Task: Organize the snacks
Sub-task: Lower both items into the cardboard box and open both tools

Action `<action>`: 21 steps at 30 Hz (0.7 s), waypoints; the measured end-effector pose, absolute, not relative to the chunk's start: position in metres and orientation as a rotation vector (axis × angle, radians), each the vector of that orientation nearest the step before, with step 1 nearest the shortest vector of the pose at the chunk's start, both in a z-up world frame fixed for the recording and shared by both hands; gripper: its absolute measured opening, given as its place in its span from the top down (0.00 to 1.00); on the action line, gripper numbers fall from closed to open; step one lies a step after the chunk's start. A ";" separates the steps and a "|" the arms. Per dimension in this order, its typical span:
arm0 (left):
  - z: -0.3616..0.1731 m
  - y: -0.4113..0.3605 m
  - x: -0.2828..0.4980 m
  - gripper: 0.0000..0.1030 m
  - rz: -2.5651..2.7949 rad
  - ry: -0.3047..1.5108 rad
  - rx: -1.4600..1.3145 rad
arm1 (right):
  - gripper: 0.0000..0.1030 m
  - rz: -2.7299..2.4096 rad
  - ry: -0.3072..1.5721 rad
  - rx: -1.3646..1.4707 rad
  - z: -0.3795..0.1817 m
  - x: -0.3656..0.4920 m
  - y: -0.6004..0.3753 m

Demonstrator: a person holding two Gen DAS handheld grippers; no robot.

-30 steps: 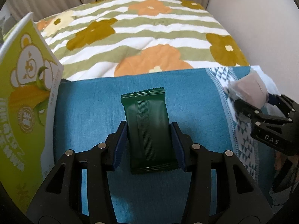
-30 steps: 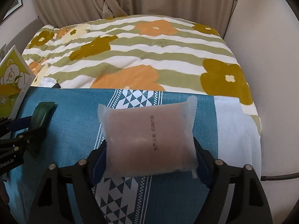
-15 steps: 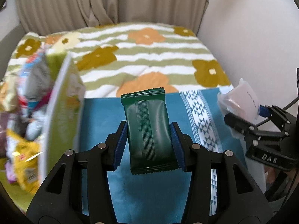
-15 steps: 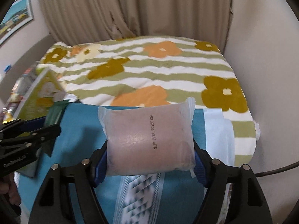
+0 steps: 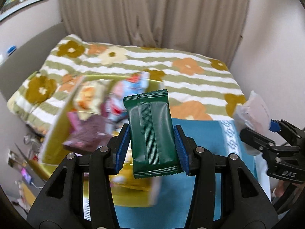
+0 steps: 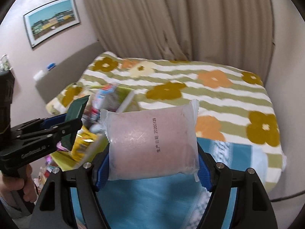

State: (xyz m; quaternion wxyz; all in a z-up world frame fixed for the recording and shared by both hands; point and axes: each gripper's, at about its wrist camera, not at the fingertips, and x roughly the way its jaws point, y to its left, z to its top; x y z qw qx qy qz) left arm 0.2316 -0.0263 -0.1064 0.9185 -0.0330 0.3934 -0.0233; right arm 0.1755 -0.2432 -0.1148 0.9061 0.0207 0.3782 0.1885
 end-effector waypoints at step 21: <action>-0.148 0.145 0.273 0.01 -0.166 0.926 -0.035 | 0.31 0.300 0.874 0.169 -0.126 0.217 -0.085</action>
